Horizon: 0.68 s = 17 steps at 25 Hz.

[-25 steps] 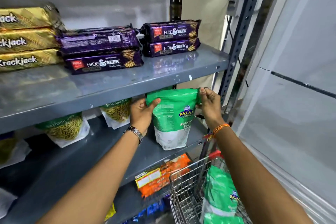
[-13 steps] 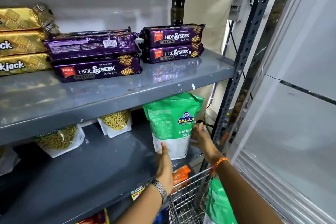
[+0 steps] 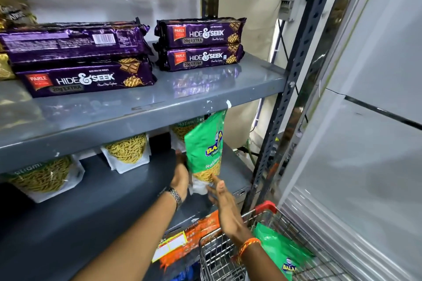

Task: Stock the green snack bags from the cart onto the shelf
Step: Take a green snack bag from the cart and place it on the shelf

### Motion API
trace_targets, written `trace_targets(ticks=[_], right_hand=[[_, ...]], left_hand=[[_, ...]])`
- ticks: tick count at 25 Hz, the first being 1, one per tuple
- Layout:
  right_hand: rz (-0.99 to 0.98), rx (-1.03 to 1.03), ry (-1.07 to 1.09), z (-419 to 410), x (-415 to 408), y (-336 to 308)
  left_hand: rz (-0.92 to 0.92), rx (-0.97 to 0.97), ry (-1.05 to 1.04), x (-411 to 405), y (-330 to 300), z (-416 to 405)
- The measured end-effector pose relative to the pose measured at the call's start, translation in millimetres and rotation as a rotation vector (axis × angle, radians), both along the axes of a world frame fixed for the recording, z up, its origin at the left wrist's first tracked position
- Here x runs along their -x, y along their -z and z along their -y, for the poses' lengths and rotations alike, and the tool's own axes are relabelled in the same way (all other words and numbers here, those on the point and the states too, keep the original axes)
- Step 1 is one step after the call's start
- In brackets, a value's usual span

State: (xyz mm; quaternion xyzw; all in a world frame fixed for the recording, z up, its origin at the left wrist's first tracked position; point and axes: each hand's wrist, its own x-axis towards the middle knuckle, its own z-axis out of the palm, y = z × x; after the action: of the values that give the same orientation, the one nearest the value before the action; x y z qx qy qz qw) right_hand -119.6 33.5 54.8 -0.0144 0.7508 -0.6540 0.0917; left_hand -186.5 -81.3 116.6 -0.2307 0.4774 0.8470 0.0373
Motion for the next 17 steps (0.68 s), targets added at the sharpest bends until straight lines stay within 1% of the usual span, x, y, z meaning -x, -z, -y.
trace_targets(ticks=[2,4,5,7,8,9,10,12,13,14,17], right_hand=[[-0.008,-0.046,-0.008,3.9,-1.4,2.4],[-0.003,-0.08,-0.033,-2.0,-5.3,1.5],[-0.004,-0.088,-0.053,-8.5,-8.5,0.1],[0.008,-0.098,-0.021,-36.0,-20.8,5.6],[0.012,-0.09,0.035,-53.7,-29.2,9.0],[0.016,-0.077,0.148,-78.5,-39.9,20.5],[0.015,-0.069,0.295,-103.8,-51.0,34.1],[0.053,-0.089,0.547,-147.3,-73.5,69.3],[0.106,-0.122,0.604,-162.5,-84.9,86.6],[0.166,-0.169,0.626,-173.2,-96.6,101.6],[0.261,-0.265,0.704,-191.8,-119.8,135.2]], left_hand=[[-0.031,-0.016,0.023,-2.8,-11.6,1.9],[-0.033,0.024,-0.035,3.9,-9.0,7.3],[-0.036,0.008,-0.089,3.5,-3.4,14.4],[0.016,0.105,-0.208,0.7,19.8,23.9],[0.038,0.161,-0.308,-10.2,35.3,26.7],[0.021,0.155,-0.382,-26.1,50.6,21.5],[-0.016,0.149,-0.4,-47.4,61.5,9.3],[-0.066,0.123,-0.336,-90.6,77.8,-24.0],[-0.035,0.14,-0.239,-103.2,91.7,-42.8],[0.01,0.176,-0.119,-113.5,105.5,-63.8],[0.263,0.251,0.307,-117.4,152.6,-116.5]])
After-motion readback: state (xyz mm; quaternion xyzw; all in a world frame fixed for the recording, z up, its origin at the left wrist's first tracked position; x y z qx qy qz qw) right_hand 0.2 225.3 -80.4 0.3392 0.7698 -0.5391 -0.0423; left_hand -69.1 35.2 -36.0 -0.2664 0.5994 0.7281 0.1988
